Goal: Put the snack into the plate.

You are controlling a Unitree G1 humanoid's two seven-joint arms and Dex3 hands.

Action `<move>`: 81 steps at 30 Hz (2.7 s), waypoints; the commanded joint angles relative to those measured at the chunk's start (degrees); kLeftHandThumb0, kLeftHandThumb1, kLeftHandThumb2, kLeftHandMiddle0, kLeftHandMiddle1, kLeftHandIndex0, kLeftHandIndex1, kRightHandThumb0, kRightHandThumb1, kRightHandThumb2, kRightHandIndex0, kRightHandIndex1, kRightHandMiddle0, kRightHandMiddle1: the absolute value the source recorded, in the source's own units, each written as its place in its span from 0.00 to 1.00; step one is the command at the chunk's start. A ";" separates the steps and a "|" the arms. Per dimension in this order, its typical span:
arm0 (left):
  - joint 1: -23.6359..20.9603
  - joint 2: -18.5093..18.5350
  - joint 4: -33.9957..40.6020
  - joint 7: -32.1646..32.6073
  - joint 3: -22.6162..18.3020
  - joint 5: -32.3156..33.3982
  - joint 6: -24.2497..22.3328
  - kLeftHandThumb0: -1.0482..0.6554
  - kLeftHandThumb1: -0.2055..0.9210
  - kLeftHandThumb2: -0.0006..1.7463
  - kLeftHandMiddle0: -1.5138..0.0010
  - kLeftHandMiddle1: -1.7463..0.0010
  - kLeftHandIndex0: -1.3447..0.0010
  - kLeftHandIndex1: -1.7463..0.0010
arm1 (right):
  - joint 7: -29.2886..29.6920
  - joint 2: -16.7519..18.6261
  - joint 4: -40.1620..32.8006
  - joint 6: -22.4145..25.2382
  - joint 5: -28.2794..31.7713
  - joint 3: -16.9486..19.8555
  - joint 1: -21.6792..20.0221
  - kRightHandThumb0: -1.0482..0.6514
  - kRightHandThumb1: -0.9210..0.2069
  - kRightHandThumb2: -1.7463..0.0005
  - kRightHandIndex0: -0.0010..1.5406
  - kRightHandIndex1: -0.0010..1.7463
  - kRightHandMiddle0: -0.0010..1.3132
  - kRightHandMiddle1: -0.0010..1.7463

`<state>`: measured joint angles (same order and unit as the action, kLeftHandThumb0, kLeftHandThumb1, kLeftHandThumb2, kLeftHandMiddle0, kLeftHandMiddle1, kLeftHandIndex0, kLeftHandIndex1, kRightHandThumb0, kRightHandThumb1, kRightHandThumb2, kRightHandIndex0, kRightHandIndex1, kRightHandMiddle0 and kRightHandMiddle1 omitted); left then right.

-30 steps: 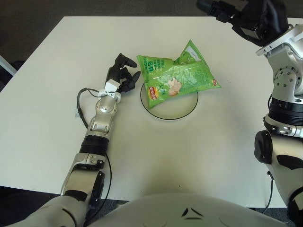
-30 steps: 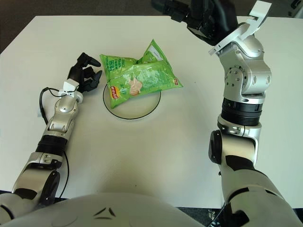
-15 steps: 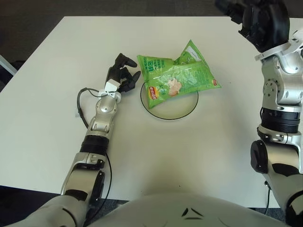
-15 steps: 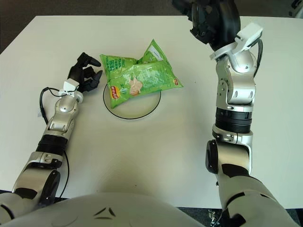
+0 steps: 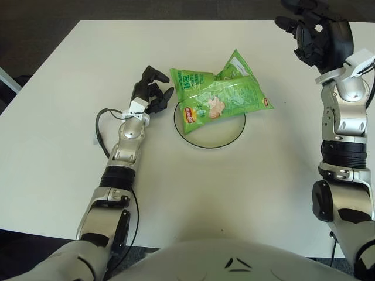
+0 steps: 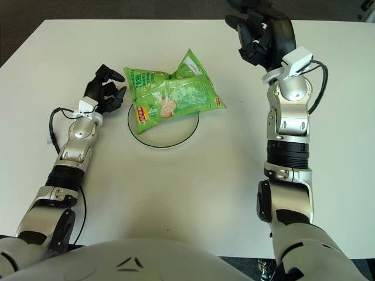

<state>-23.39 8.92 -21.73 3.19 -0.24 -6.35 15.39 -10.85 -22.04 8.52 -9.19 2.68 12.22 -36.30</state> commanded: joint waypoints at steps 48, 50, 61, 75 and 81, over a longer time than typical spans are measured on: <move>1.90 -2.10 -8.77 -1.66 -3.92 5.60 3.76 0.40 0.91 0.33 0.46 0.03 0.74 0.06 | -2.66 7.26 30.42 -8.84 10.90 6.06 15.02 0.40 0.00 0.69 0.68 0.12 0.22 0.84; 1.89 -2.06 -8.80 -1.79 -3.96 5.73 3.78 0.40 0.91 0.33 0.46 0.03 0.74 0.05 | -3.64 7.19 30.88 -8.91 10.68 5.37 15.24 0.41 0.00 0.71 0.62 0.23 0.20 0.91; 1.59 -1.96 -9.32 -1.94 -4.23 5.81 4.23 0.40 0.89 0.36 0.47 0.02 0.75 0.04 | -4.55 6.64 29.98 -11.11 7.01 1.43 15.79 0.41 0.00 0.76 0.52 0.51 0.23 0.94; 1.99 -2.30 -8.19 -2.10 -3.95 5.76 3.84 0.40 0.88 0.37 0.47 0.02 0.75 0.03 | 3.35 6.12 29.35 -10.86 2.43 -0.97 16.40 0.41 0.00 0.78 0.55 0.56 0.26 0.91; 2.17 -2.49 -7.64 -2.34 -3.71 5.88 3.63 0.40 0.88 0.38 0.48 0.00 0.76 0.02 | 5.02 5.37 27.63 -7.90 1.85 -1.25 17.11 0.41 0.00 0.79 0.55 0.57 0.27 0.91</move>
<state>-25.74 8.28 -27.18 1.31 -4.70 -0.50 18.90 -7.52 -19.95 33.80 -20.05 5.74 11.75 -26.17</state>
